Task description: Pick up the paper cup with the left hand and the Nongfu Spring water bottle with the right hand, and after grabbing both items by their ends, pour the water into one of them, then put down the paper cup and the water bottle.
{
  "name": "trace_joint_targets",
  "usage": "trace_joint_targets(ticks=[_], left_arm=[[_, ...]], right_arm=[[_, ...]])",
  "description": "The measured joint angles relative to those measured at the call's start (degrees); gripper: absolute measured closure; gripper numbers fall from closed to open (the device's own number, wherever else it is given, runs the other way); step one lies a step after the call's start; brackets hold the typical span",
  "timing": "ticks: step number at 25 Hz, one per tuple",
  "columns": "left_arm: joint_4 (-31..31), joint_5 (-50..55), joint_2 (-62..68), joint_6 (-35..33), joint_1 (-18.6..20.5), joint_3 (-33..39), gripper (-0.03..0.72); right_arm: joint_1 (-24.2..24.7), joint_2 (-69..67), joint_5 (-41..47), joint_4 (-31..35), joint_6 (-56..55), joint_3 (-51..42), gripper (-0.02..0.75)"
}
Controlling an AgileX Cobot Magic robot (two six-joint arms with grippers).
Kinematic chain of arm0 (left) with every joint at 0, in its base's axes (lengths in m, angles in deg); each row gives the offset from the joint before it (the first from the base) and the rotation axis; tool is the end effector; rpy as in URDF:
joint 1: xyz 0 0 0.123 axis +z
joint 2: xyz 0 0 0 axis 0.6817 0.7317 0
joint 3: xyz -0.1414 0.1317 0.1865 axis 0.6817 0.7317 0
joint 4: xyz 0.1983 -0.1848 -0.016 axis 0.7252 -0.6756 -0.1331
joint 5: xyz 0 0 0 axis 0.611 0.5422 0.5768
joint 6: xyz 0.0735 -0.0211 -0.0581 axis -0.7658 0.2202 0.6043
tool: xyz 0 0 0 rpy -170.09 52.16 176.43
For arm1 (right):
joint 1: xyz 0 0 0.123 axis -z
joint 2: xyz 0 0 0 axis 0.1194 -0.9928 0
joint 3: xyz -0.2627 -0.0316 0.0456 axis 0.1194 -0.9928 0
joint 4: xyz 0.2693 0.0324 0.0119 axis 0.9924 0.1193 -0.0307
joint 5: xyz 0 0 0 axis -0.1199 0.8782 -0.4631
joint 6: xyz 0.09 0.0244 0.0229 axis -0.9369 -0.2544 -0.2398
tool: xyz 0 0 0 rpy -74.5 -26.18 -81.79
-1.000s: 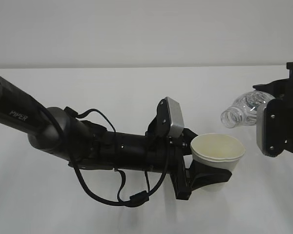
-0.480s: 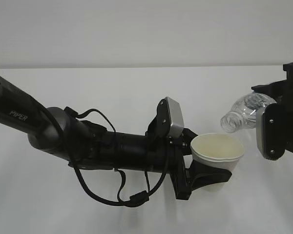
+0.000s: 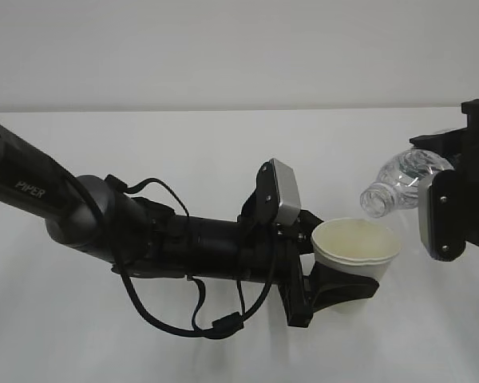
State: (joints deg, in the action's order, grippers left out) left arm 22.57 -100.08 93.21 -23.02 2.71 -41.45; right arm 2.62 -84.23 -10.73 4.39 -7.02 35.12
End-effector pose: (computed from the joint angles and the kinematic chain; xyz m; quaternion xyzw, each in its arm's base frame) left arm 0.2693 -0.3223 0.0662 0.5157 0.5653 -0.4733 0.4365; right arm 0.2890 0.0395 0.1544 -0.7008 0.4604 -0.3547 0.4135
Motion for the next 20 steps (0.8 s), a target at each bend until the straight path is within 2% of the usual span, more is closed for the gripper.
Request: trace_joint_targets(ticks=[20], left_arm=[[0.0, 0.0, 0.0, 0.0, 0.0, 0.0, 0.216]], right_arm=[[0.0, 0.0, -4.25, -0.22, 2.59, -0.58, 0.342]])
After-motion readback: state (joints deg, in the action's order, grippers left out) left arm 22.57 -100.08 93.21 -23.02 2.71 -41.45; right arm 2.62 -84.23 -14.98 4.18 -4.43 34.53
